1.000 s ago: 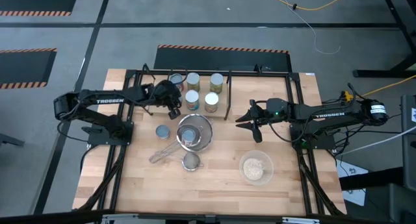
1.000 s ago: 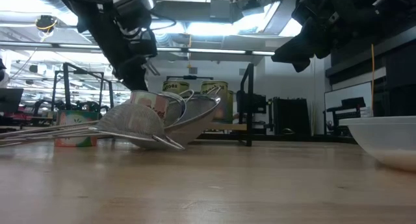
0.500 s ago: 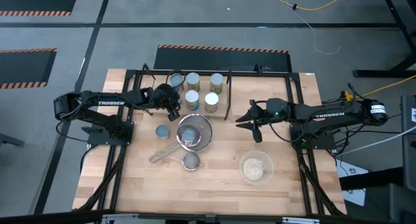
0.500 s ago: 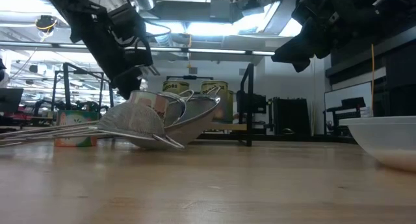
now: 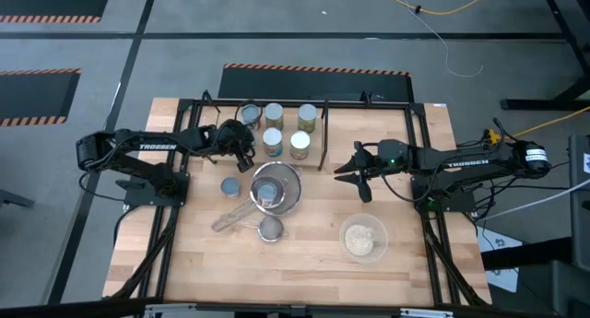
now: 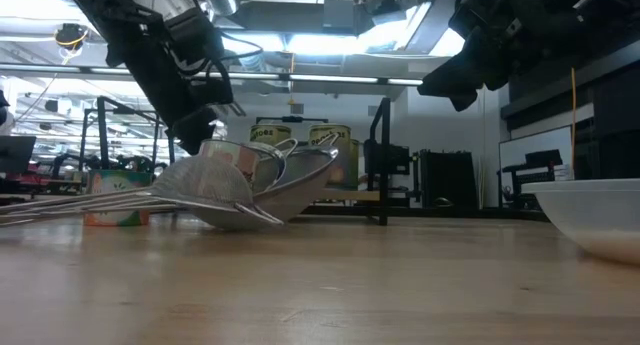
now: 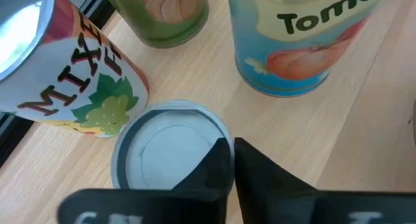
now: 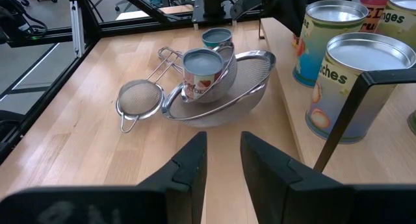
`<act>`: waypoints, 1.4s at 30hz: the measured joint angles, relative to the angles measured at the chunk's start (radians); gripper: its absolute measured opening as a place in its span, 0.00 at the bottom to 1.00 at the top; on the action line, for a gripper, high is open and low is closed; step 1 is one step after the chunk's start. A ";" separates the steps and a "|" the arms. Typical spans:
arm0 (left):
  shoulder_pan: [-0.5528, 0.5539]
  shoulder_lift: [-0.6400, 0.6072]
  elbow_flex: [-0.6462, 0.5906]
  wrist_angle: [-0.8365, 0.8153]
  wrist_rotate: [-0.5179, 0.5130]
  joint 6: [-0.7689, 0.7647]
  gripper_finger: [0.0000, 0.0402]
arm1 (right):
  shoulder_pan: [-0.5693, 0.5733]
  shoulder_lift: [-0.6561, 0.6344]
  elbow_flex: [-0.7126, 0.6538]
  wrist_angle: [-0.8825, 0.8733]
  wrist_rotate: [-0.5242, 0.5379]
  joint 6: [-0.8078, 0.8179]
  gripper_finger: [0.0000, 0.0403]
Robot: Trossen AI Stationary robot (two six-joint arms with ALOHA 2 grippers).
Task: Pick and place cans onto a shelf
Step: Put the canned pineapple rings on the shelf
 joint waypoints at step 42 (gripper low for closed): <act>0.010 -0.010 0.002 -0.034 0.199 0.314 0.15 | 0.000 0.000 0.000 0.000 0.000 0.000 0.24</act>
